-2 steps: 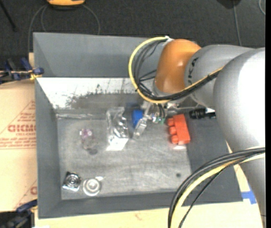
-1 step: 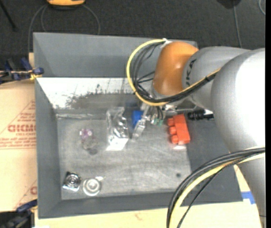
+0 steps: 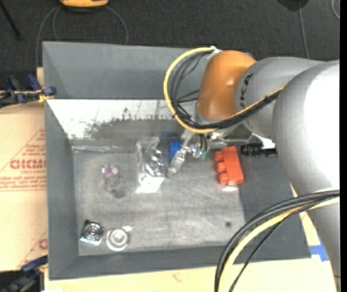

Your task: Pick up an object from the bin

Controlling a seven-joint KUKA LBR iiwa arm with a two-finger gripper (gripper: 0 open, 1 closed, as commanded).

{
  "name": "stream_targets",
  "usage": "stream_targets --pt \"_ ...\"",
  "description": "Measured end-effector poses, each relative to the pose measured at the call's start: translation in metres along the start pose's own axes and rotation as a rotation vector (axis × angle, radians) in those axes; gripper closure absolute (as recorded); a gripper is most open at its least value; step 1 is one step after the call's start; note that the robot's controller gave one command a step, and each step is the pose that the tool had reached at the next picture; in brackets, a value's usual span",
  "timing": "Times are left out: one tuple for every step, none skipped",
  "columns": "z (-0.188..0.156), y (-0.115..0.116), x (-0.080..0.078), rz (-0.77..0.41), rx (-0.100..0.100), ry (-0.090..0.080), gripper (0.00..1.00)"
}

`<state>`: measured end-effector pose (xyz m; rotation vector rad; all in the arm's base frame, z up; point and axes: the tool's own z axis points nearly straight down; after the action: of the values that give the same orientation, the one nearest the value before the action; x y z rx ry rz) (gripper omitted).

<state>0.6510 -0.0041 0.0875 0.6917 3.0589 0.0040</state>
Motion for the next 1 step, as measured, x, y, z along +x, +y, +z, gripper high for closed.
stream_targets --pt "0.007 -0.0034 -0.0039 0.004 0.004 0.003 0.0"
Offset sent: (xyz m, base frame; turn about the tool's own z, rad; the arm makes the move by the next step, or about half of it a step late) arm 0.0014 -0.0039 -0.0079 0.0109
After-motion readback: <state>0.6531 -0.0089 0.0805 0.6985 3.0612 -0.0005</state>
